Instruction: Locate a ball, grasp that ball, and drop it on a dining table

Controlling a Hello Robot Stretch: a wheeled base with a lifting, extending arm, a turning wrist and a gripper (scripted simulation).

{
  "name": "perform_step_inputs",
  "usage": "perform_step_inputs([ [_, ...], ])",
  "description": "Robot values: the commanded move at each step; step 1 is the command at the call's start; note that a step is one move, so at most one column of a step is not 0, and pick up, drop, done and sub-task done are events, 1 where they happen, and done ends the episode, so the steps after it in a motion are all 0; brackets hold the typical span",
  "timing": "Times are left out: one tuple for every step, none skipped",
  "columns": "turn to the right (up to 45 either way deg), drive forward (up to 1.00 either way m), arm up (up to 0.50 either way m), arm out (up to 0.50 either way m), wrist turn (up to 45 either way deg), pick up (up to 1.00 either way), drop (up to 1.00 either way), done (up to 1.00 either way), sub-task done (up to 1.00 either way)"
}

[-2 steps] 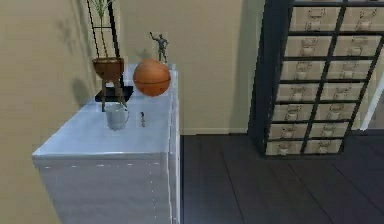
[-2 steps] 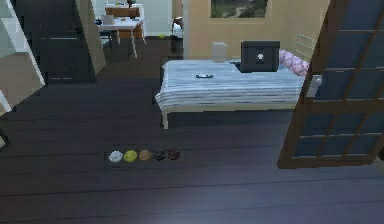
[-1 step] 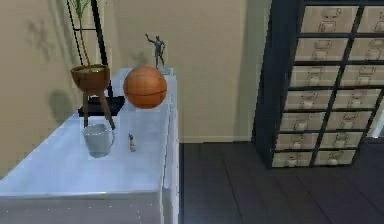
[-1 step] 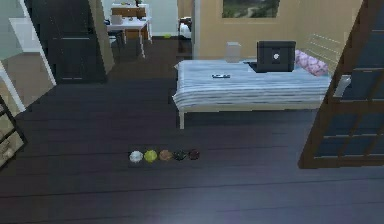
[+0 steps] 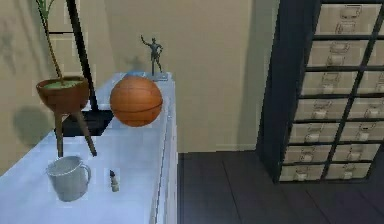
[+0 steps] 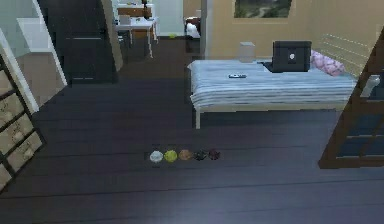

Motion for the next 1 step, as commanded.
perform_step_inputs([
  [45.0, 0.0, 0.0, 0.0, 0.0, 0.0, 0.0, 0.0, 0.0],
])
